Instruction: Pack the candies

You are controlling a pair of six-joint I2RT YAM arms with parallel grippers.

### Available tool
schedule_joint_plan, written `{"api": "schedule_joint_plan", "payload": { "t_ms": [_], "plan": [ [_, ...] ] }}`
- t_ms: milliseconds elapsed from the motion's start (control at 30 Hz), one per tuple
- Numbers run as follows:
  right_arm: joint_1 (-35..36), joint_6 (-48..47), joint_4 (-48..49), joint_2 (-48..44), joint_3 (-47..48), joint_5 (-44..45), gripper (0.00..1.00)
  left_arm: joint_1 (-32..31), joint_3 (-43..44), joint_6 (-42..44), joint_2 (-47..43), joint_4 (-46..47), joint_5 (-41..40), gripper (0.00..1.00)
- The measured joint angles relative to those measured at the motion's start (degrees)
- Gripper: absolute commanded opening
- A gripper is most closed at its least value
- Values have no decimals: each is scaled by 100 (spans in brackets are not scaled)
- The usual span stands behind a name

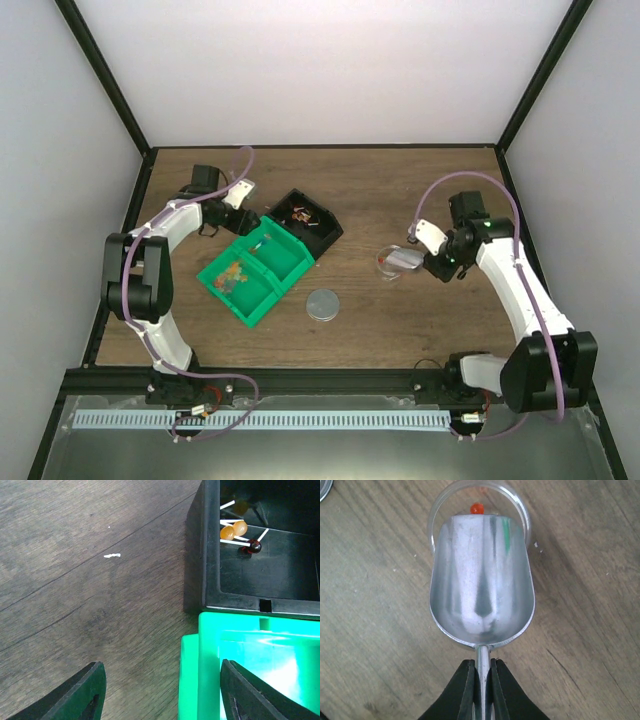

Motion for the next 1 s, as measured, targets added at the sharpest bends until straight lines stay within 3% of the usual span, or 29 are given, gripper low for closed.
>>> {"api": "schedule_joint_plan", "payload": {
  "t_ms": [233,433,633,833,1000],
  "plan": [
    [0,-205,-584,-313,201,57,1,0,0,-22,0,11,15,65],
    [125,404,-678,144,1519,-205,1,2,0,-52,0,11,20,65],
    [1021,1510,-232,929,2299,-356,1,0,11,-227,0,17,4,65],
    [2002,2433,275,1567,2400,-328,1,-46,13,-422,0,31,-52,65],
    [2422,2935,656,2013,2404,-177,1,-125,13,-496,0,59,-155,65]
  ]
}}
